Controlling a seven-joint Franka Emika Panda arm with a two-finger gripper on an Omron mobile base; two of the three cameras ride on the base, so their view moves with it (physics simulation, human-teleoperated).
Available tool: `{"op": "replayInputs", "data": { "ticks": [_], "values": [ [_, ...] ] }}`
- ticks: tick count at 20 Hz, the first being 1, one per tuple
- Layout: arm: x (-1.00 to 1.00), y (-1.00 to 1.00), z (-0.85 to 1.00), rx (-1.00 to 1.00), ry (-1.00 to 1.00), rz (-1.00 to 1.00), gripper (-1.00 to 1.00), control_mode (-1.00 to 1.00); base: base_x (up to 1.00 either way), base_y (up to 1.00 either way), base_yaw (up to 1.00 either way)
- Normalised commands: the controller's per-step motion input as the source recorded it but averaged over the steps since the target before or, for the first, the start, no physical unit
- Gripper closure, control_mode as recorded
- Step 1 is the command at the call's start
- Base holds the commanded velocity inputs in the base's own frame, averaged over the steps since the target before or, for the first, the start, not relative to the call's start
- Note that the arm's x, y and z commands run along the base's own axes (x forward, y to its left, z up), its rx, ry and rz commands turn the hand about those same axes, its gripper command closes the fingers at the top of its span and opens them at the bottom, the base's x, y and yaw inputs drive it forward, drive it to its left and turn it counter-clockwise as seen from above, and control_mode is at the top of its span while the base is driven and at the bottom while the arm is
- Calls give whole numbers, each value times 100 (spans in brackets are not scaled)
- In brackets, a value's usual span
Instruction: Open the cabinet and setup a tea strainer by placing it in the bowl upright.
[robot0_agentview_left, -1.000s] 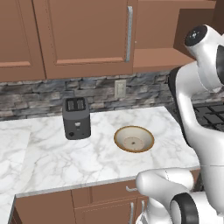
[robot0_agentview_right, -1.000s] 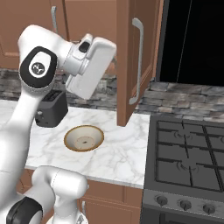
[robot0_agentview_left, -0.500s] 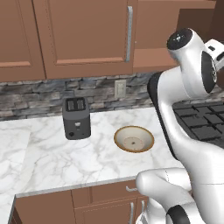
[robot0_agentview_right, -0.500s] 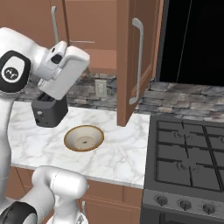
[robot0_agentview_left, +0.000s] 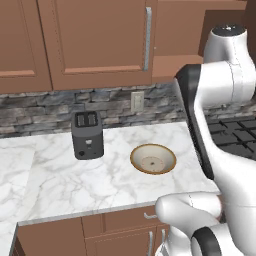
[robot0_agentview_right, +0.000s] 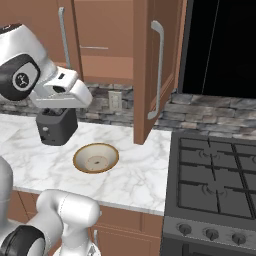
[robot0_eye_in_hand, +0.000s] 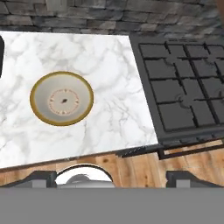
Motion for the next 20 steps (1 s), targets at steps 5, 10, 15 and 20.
{"op": "replayInputs", "data": {
  "ticks": [5,10,15,20],
  "values": [
    [0,49,8,35,-19,-12,-100,-100,0,0,0],
    [0,35,66,14,-18,-2,-100,-100,0,0,0],
    [0,9,64,-14,-17,0,-100,-100,0,0,0],
    [0,13,49,-11,-12,0,-100,-100,0,0,0]
  ]
}}
